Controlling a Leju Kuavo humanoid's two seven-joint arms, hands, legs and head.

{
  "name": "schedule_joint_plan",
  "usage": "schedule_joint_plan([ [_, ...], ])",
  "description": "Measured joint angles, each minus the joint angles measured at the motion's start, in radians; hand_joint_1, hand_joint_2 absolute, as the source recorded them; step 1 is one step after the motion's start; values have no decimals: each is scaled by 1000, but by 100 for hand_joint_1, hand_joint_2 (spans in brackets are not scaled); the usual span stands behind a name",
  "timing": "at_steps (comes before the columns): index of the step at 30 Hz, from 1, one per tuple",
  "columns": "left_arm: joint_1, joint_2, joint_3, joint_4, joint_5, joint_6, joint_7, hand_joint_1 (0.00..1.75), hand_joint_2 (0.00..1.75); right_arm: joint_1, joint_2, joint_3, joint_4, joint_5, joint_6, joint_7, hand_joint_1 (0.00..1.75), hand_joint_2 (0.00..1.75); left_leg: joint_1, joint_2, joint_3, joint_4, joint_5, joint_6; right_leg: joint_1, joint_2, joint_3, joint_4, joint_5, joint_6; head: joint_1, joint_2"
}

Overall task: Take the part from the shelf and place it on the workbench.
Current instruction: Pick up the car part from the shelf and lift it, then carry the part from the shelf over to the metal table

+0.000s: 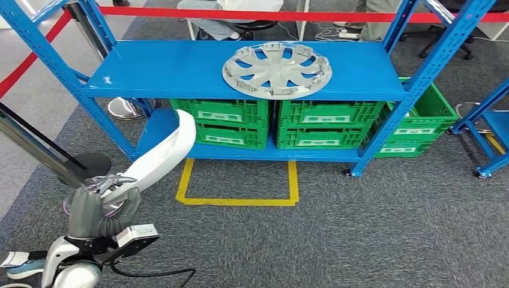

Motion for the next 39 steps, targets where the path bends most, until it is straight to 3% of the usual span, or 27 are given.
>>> schedule_joint_plan([
  [2, 1, 0, 1, 1, 0, 0, 0, 175, 175, 1, 0, 0, 0, 0, 0, 0, 0, 0, 3, -4, -12, 24, -40, -14, -3, -4, -20, 2, 20, -14, -1, 0],
  [5, 1, 0, 3, 2, 0, 0, 0, 175, 175, 0, 1, 1, 0, -1, -1, 0, 0, 0, 11, -7, -41, 177, -197, -32, -5, -9, -62, 5, 56, -27, -5, 0],
  [6, 1, 0, 3, 3, 1, 0, 0, 175, 175, 0, 1, 1, 0, -2, -2, 1, 0, 0, 14, -7, -45, 238, -224, -36, -4, -10, -78, 10, 68, -26, -5, 0],
  [7, 1, 0, 3, 5, 3, -1, 0, 175, 175, 0, 1, 2, 0, -6, -5, 2, 0, 0, 17, -7, -40, 280, -222, -39, -4, -11, -98, 18, 80, -25, -5, 0],
  [8, 0, 0, 3, 6, 7, -1, -1, 175, 175, 2, 1, 5, 0, -12, -10, 6, 0, 0, 19, -7, -24, 294, -196, -40, -5, -11, -119, 27, 91, -24, -6, 0],
  [10, -2, -1, 3, 10, 18, -2, -8, 175, 175, 8, 1, 15, -4, -39, -32, 20, 0, 0, 22, -8, 52, 224, -137, -37, -5, -12, -161, 49, 109, -17, -6, 0],
  [11, -5, -1, 3, 12, 25, -2, -13, 175, 175, 14, 1, 25, -10, -58, -46, 31, 0, 0, 21, -9, 109, 150, -133, -33, -4, -11, -177, 59, 116, -13, -6, 0],
  [13, -12, -5, 2, 16, 39, -2, -25, 175, 175, 32, 1, 53, -32, -101, -76, 53, 0, 0, 17, -12, 198, 15, -163, -21, -3, -11, -197, 70, 133, -2, -5, 0],
  [14, -15, -8, 2, 18, 45, -2, -29, 175, 175, 42, 1, 67, -46, -119, -89, 63, 0, 0, 14, -13, 214, -19, -173, -16, -3, -11, -204, 71, 145, 4, -5, 0],
  [16, -16, -16, 3, 25, 54, -4, -34, 175, 175, 64, 1, 95, -75, -146, -110, 81, 0, 0, 12, -9, 198, -30, -162, -3, -6, -9, -216, 70, 159, 15, -5, 0],
  [17, -16, -24, 4, 28, 55, -7, -35, 175, 175, 76, 1, 106, -89, -155, -117, 88, 0, 0, 13, -7, 184, -30, -149, 5, -8, -7, -224, 81, 138, 19, -5, 0],
  [18, -15, -32, 5, 31, 55, -11, -35, 175, 175, 88, 1, 118, -102, -163, -123, 97, 0, 0, 14, -4, 168, -32, -134, 13, -9, -5, -237, 109, 98, 24, -4, 0],
  [20, -10, -48, 7, 36, 51, -20, -34, 175, 175, 106, 1, 142, -124, -174, -131, 117, 0, 0, 13, -2, 133, -32, -107, 22, -10, -2, -261, 215, -16, 30, -1, 0],
  [21, -8, -52, 7, 38, 48, -23, -34, 175, 175, 113, 1, 154, -132, -178, -134, 127, 0, 0, 12, 0, 115, -30, -93, 23, -11, -2, -269, 279, -50, 32, 0, 0],
  [22, -5, -56, 8, 41, 46, -24, -33, 175, 175, 118, 1, 165, -140, -181, -138, 135, 0, 0, 10, 1, 95, -27, -78, 23, -10, -2, -267, 330, -54, 33, 1, 0],
  [24, -1, -61, 8, 46, 43, -27, -32, 175, 175, 128, 1, 186, -153, -189, -146, 145, 0, 0, 7, 4, 51, -17, -52, 21, -10, -2, -227, 355, 7, 31, 0, 0],
  [25, 0, -63, 9, 48, 42, -30, -32, 175, 175, 133, 1, 195, -160, -192, -150, 148, 0, 0, 6, 4, 30, -10, -41, 19, -10, -2, -183, 318, 39, 28, 0, 0],
  [26, 1, -65, 9, 49, 42, -33, -32, 175, 175, 137, 1, 203, -168, -194, -152, 150, 0, 0, 4, 4, 14, -4, -31, 17, -8, -6, -122, 246, 45, 25, 0, 0],
  [28, 3, -68, 10, 50, 40, -38, -34, 175, 175, 140, 1, 216, -182, -195, -152, 152, 0, 0, 1, 7, -5, 9, -14, 9, -5, -14, -6, 77, 2, 16, 0, 0],
  [29, 3, -69, 10, 50, 39, -41, -36, 175, 175, 140, 1, 220, -188, -195, -150, 153, 0, 0, 1, 9, -9, 11, -5, 3, -3, -16, 25, 22, -22, 10, 0, 0],
  [31, 4, -70, 10, 50, 38, -44, -39, 175, 175, 143, 1, 224, -194, -194, -148, 155, 0, 0, 4, 14, -14, 11, 10, -9, -2, -12, 24, 0, -22, -2, 0, 0],
  [32, 5, -71, 10, 50, 38, -46, -40, 175, 175, 147, 1, 225, -196, -193, -148, 155, 0, 0, 5, 11, -19, 18, -2, -15, -3, -9, 16, 0, -12, -9, 0, 0],
  [34, 7, -71, 10, 50, 38, -48, -41, 175, 175, 152, 1, 228, -199, -192, -148, 156, 0, 0, 9, 3, -38, 82, -79, -28, -6, -4, -4, 0, 10, -20, -2, 0],
  [36, 9, -71, 10, 51, 38, -49, -41, 175, 175, 155, 1, 231, -201, -192, -148, 157, 0, 0, 12, -2, -67, 211, -169, -36, -5, 4, -28, 3, 29, -25, -5, 0],
  [37, 9, -71, 10, 52, 38, -49, -41, 175, 175, 156, 1, 231, -201, -192, -148, 157, 0, 0, 13, -2, -75, 266, -186, -38, -4, 9, -40, 5, 37, -25, -5, 0],
  [38, 9, -71, 10, 53, 38, -50, -41, 175, 175, 157, 1, 231, -201, -192, -148, 157, 0, 0, 14, -2, -68, 289, -180, -38, -4, 15, -50, 9, 44, -24, -5, 0],
  [39, 9, -72, 10, 54, 38, -50, -41, 175, 175, 158, 1, 231, -201, -192, -148, 157, 0, 0, 14, -5, -44, 273, -160, -36, -4, 22, -58, 15, 50, -22, -5, 0],
])
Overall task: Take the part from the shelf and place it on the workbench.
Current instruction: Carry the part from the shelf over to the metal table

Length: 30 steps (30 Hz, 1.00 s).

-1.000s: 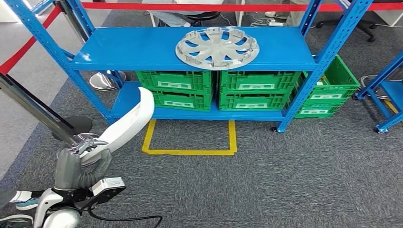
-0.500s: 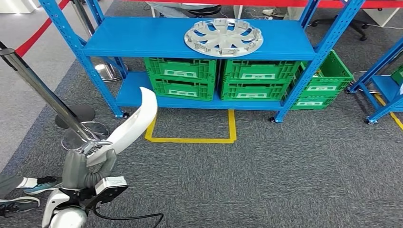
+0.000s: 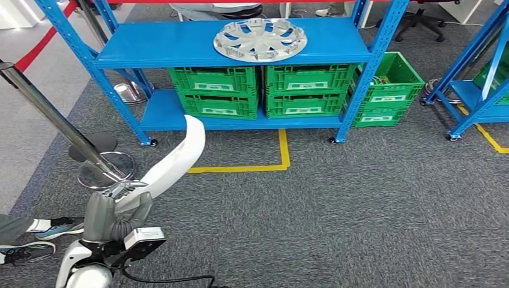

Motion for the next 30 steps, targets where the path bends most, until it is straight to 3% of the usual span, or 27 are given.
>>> schedule_joint_plan([
  [1, 0, 0, 0, 0, 0, 0, 0, 175, 175, 1, 0, 0, 0, 0, 0, 0, 0, 0, 0, -8, 42, -55, 27, 4, 0, 8, -7, 6, 4, 2, 0, 0],
  [3, 0, 0, 0, 0, 0, 0, 0, 175, 175, 1, 0, 2, -1, 0, 1, 0, 0, 0, 1, -47, 133, -196, 55, 19, 1, 25, -23, 17, 11, 7, 0, 0],
  [5, 2, -1, 0, 1, 0, -1, -1, 175, 175, 1, 1, 5, -4, 1, 3, 1, 0, 0, 1, -71, 172, -266, 55, 30, -1, 43, -37, 24, 20, 19, 1, 0],
  [7, 2, -2, 0, 1, 0, -3, -2, 175, 175, 4, 1, 8, -7, 2, 5, 5, 0, 0, 2, -53, 172, -281, 56, 34, -2, 59, -49, 28, 27, 32, 0, 0],
  [9, 0, -3, 0, 1, 1, -6, -2, 175, 175, 7, 1, 12, -8, 2, 7, 11, 0, 0, 7, -28, 169, -297, 62, 43, 0, 41, -76, 61, 3, 41, 4, 0],
  [12, 6, -4, 0, 1, 3, -7, -2, 175, 175, 7, 1, 16, -8, 2, 8, 15, 0, 0, 8, 9, 154, -300, 71, 52, -4, -4, -160, 237, -95, 56, 12, 0],
  [14, 9, -3, 0, 1, 4, -9, 0, 175, 175, 8, 1, 18, -8, 2, 8, 16, 0, 0, 7, 34, 143, -296, 75, 51, -9, -12, -193, 325, -122, 64, 13, 0],
  [15, 10, -3, 0, 1, 4, -10, 0, 175, 175, 9, 1, 18, -8, 2, 8, 17, 0, 0, 8, 46, 139, -294, 77, 49, -12, -16, -182, 314, -108, 68, 14, 0],
  [17, 7, -3, -3, 4, 7, -19, 0, 175, 175, 13, 1, 18, -12, -6, 12, 19, 0, 0, 8, 67, 136, -289, 78, 45, -18, -41, -105, 188, -46, 73, 14, 0],
  [19, -3, -4, -19, 10, 7, -29, -1, 175, 175, 21, 1, 14, -28, -23, 32, 31, 0, 0, 4, 81, 134, -279, 76, 35, -16, -76, -39, 63, -12, 66, 13, 0],
  [20, -12, -4, -34, 15, 6, -29, -1, 175, 175, 27, 1, 10, -39, -32, 47, 39, 0, 0, 1, 88, 133, -275, 76, 28, -14, -85, -29, 37, -10, 59, 12, 0],
  [22, -30, -4, -68, 28, 3, -22, 4, 175, 175, 37, 0, -4, -55, -45, 68, 54, 0, 0, 1, 103, 132, -272, 77, 18, -11, -72, -37, 34, -9, 40, 9, 0],
  [23, -37, -4, -82, 35, 2, -16, 7, 175, 175, 42, 0, -10, -59, -48, 72, 58, 0, 0, 3, 98, 130, -267, 72, 11, -11, -63, -37, 35, -5, 31, 9, 0],
  [25, -49, -3, -104, 48, 5, -7, 11, 175, 175, 46, 0, -19, -64, -51, 72, 60, 0, 0, 7, 59, 110, -212, 24, 1, -13, -44, -39, 33, 6, 16, 7, 0],
  [26, -55, -2, -113, 56, 8, -3, 12, 175, 175, 45, 0, -24, -64, -50, 71, 58, 0, 0, 9, 32, 87, -154, -15, -2, -13, -33, -41, 33, 10, 10, 6, 0],
  [28, -61, 1, -127, 72, 19, 5, 10, 175, 175, 41, 0, -34, -64, -42, 73, 50, 0, 0, 9, 8, 34, -21, -79, -1, -10, -8, -50, 35, 17, 5, 5, 0],
  [29, -62, 3, -133, 80, 26, 8, 8, 175, 175, 40, 0, -40, -64, -38, 75, 47, 0, 0, 8, 3, 21, 14, -84, 2, -7, 6, -52, 36, 19, 4, 5, 0],
  [30, -63, 5, -138, 86, 31, 11, 6, 175, 175, 40, 0, -46, -64, -34, 77, 45, 0, 0, 8, 0, 23, 13, -68, 7, -5, 19, -53, 37, 20, 4, 5, 0],
])
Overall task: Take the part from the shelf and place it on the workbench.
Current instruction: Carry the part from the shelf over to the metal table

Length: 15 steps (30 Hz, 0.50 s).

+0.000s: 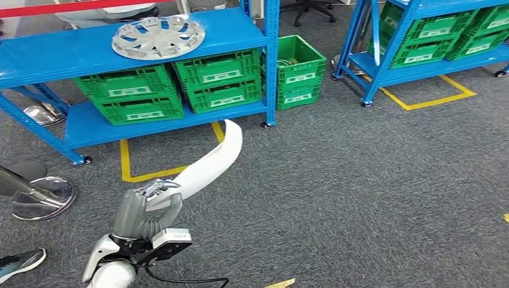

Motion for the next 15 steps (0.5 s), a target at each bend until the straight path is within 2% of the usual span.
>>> schedule_joint_plan([
  [1, -2, 1, -5, 5, 3, 3, -2, 175, 175, 0, 0, -5, 0, 2, 2, -1, 0, 0, -1, -6, 17, -38, 33, 7, 3, 13, 1, 1, 0, 0, 0, 0],
  [2, -4, 2, -9, 10, 5, 4, -2, 175, 175, 0, 0, -10, 0, 3, 3, -2, 0, 0, -3, -21, 45, -102, 74, 17, 5, 26, 2, 1, 0, 0, 0, 0],
  [4, -9, 3, -15, 15, 7, 6, -4, 175, 175, -3, 0, -15, 0, 6, 5, -3, 0, 0, -4, -63, 91, -212, 129, 36, 9, 49, -1, 5, 2, 3, 2, 0],
  [5, -11, 4, -17, 17, 9, 6, -5, 175, 175, -5, 0, -18, 0, 9, 6, -6, 0, 0, -5, -77, 101, -242, 137, 42, 8, 59, -7, 7, 3, 7, 2, 0],
  [6, -14, 5, -20, 19, 13, 6, -7, 175, 175, -7, 0, -23, 1, 16, 10, -12, 0, 0, -6, -79, 104, -253, 133, 45, 7, 68, -15, 8, 6, 13, 1, 0],
  [7, -19, 5, -23, 21, 19, 6, -10, 175, 175, -10, 1, -31, 1, 25, 15, -21, 0, 0, -6, -70, 104, -264, 132, 45, 5, 78, -23, 9, 10, 19, 0, 0],
  [8, -26, 5, -26, 23, 25, 7, -13, 175, 175, -15, 1, -42, 2, 38, 24, -32, 0, 0, -4, -57, 105, -274, 133, 45, 4, 77, -32, 12, 10, 25, -2, 0],
  [10, -41, 3, -33, 31, 39, 7, -20, 175, 175, -33, 1, -74, 7, 75, 49, -62, 0, 0, 1, -34, 106, -292, 140, 46, 5, 38, -62, 53, -18, 36, 4, 0],
  [12, -53, 1, -37, 43, 51, 8, -25, 175, 175, -65, 1, -120, 20, 125, 81, -96, 0, 0, 1, -6, 105, -297, 144, 48, 3, -14, -120, 171, -80, 47, 9, 0],
  [13, -58, 0, -38, 51, 56, 8, -28, 175, 175, -82, 1, -144, 29, 149, 94, -110, 0, 0, 0, 9, 104, -297, 144, 49, 0, -25, -151, 235, -106, 52, 9, 0],
  [14, -64, 0, -38, 58, 59, 8, -29, 175, 175, -96, 1, -168, 38, 169, 104, -122, 0, 0, 0, 24, 103, -297, 145, 49, -3, -31, -170, 278, -117, 57, 9, 0],
  [15, -71, 0, -39, 66, 61, 8, -30, 175, 175, -107, 1, -191, 46, 181, 111, -130, 0, 0, -1, 37, 103, -296, 145, 48, -6, -35, -170, 284, -109, 60, 9, 0],
])
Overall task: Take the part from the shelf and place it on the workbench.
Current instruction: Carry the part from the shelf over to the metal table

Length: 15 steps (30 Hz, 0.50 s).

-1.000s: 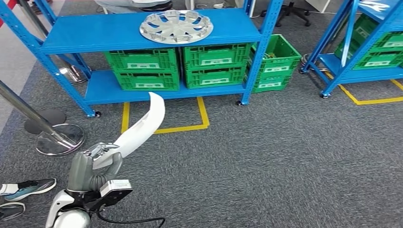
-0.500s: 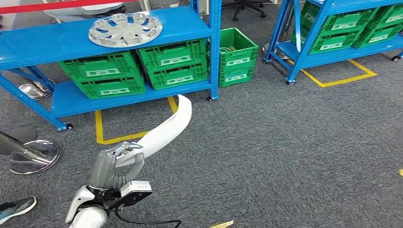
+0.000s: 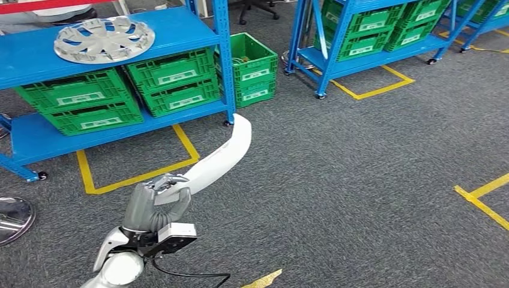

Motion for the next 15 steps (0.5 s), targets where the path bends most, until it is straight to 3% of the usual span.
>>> schedule_joint_plan([
  [1, -6, 0, -1, 6, 2, 0, -1, 175, 175, -7, 0, -19, 6, 8, 4, -5, 0, 0, 0, 12, 0, 1, 0, -1, -3, -5, 22, -36, 25, 2, 0, 0],
  [3, -16, -1, -3, 14, 4, 0, -2, 175, 175, -18, 0, -45, 13, 15, 9, -9, 0, 0, -2, 31, 2, 3, -2, -7, -4, -40, 101, -178, 84, 3, 1, 0],
  [4, -20, -1, -3, 17, 5, 0, -3, 175, 175, -23, 0, -53, 16, 17, 10, -10, 0, 0, -4, 39, 3, 5, -4, -12, -2, -55, 134, -236, 101, -2, 0, 0],
  [6, -26, -2, -4, 22, 5, 0, -3, 175, 175, -32, 0, -65, 21, 18, 11, -12, 0, 0, -10, 54, 4, 9, -5, -23, 2, -67, 154, -281, 106, -15, -2, 0],
  [8, -30, -3, -5, 26, 5, -1, -3, 175, 175, -34, 0, -78, 27, 21, 11, -16, 0, 0, -9, 65, 6, 10, -7, -33, 1, -47, 149, -280, 111, -29, -3, 0],
  [10, -35, -5, -7, 29, 6, -3, -4, 175, 175, -38, 0, -92, 34, 28, 12, -24, 0, 0, -5, 32, -4, 43, -39, -46, -2, -29, 149, -282, 117, -43, -5, 0],
  [12, -39, -5, -8, 34, 6, -5, -5, 175, 175, -49, 0, -102, 42, 33, 10, -31, 0, 0, -2, -19, -49, 155, -111, -52, -3, -9, 146, -283, 125, -54, -6, 0],
  [14, -42, -5, -10, 42, 7, -6, -5, 175, 175, -59, 0, -112, 55, 30, 4, -32, 0, 0, -2, -36, -101, 282, -163, -50, 0, 17, 141, -282, 129, -59, -6, 0],
  [15, -44, -6, -11, 47, 7, -7, -6, 175, 175, -62, 0, -117, 60, 22, -1, -31, 0, 0, -2, -38, -111, 306, -161, -48, 1, 30, 140, -281, 130, -59, -6, 0],
])
